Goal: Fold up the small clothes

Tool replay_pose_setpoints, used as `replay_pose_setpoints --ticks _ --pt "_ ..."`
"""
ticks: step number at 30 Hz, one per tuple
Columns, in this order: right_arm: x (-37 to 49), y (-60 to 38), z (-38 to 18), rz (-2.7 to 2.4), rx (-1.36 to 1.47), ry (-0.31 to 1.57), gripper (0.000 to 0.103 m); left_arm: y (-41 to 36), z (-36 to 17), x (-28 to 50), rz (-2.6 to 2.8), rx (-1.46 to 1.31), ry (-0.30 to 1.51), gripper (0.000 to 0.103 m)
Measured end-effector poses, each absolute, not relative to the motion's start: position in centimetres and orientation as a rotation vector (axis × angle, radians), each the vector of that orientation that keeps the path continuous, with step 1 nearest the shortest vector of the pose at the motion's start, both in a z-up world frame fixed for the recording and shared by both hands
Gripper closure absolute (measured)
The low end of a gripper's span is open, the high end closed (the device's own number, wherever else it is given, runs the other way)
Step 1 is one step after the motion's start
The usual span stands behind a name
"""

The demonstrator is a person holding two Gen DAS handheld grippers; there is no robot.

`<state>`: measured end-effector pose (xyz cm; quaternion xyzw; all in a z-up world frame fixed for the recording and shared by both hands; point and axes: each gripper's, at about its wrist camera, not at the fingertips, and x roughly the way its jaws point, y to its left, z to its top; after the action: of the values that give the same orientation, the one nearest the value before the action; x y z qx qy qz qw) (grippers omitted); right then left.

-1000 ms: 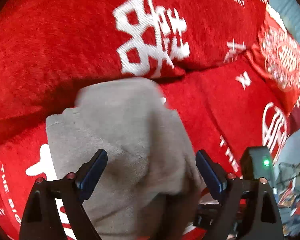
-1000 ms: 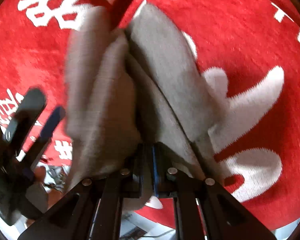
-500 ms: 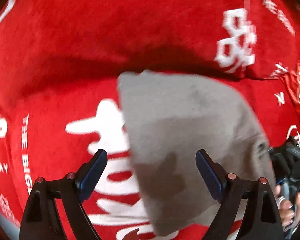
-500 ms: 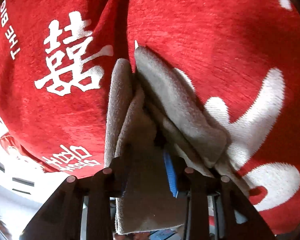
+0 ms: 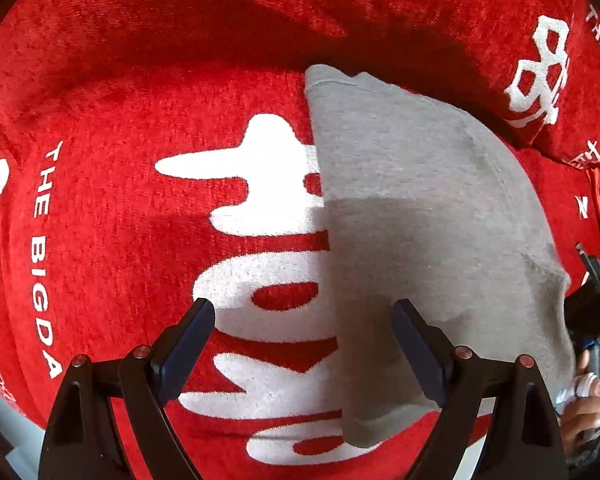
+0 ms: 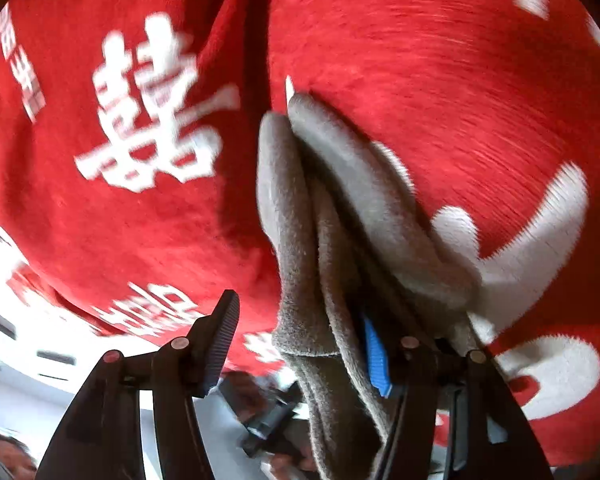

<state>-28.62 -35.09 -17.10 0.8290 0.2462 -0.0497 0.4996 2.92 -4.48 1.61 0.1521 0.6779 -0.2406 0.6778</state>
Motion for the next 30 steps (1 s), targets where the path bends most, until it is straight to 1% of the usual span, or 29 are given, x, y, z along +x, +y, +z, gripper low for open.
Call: replay_pose_setpoints --ticks 1,2,4,7,9,11,14,16,19,22,27,29,30 --pt "-27.6 -35.4 -16.4 -0.127 1.926 0.679 0.053 -4.4 1.4 2.9 -0.534 0.348 1.525 0.012" --pt "-26.7 -35.5 -15.6 -0.135 1.852 0.746 0.086 -4.5 1.2 2.9 -0.533 0.353 1.529 0.012" --pt "-24.4 -35.6 -13.0 -0.158 1.604 0.900 0.086 -4.6 0.7 2.9 -0.528 0.356 1.534 0.012" --pt "-22.3 -35.4 -8.6 -0.141 1.316 0.976 0.086 -4.8 1.1 2.8 -0.530 0.364 1.501 0.012" --pt "-22.1 -35.5 -7.3 -0.161 1.211 1.008 0.086 -5.3 1.5 2.2 -0.555 0.373 1.474 0.012" --pt "-22.5 -35.7 -8.2 -0.191 1.188 1.059 0.086 -5.7 1.3 1.9 -0.567 0.394 1.468 0.012" --pt "-23.7 -35.2 -11.8 -0.275 1.153 1.195 0.086 -6.2 0.5 1.0 -0.580 0.426 1.470 0.012" --pt "-24.7 -35.1 -12.7 -0.286 1.197 1.175 0.086 -6.3 0.1 0.4 -0.593 0.430 1.477 0.012" --pt "-25.3 -35.1 -12.1 -0.339 1.177 1.190 0.083 -5.8 0.1 0.2 -0.595 0.450 1.462 0.012" --pt "-25.8 -35.4 -10.8 -0.387 1.103 1.244 0.077 -4.6 0.1 0.0 -0.579 0.459 1.472 0.012" --pt "-26.1 -34.6 -6.0 -0.265 1.135 1.156 0.075 -3.6 0.8 0.0 -0.591 0.459 1.516 0.012" --pt "-26.2 -33.7 -5.1 -0.199 1.139 1.150 0.069 -3.1 0.5 -0.7 -0.604 0.466 1.541 0.012" --pt "-26.0 -33.0 -5.2 -0.169 1.142 1.179 0.069 -2.7 0.4 -0.8 -0.608 0.472 1.554 0.012"
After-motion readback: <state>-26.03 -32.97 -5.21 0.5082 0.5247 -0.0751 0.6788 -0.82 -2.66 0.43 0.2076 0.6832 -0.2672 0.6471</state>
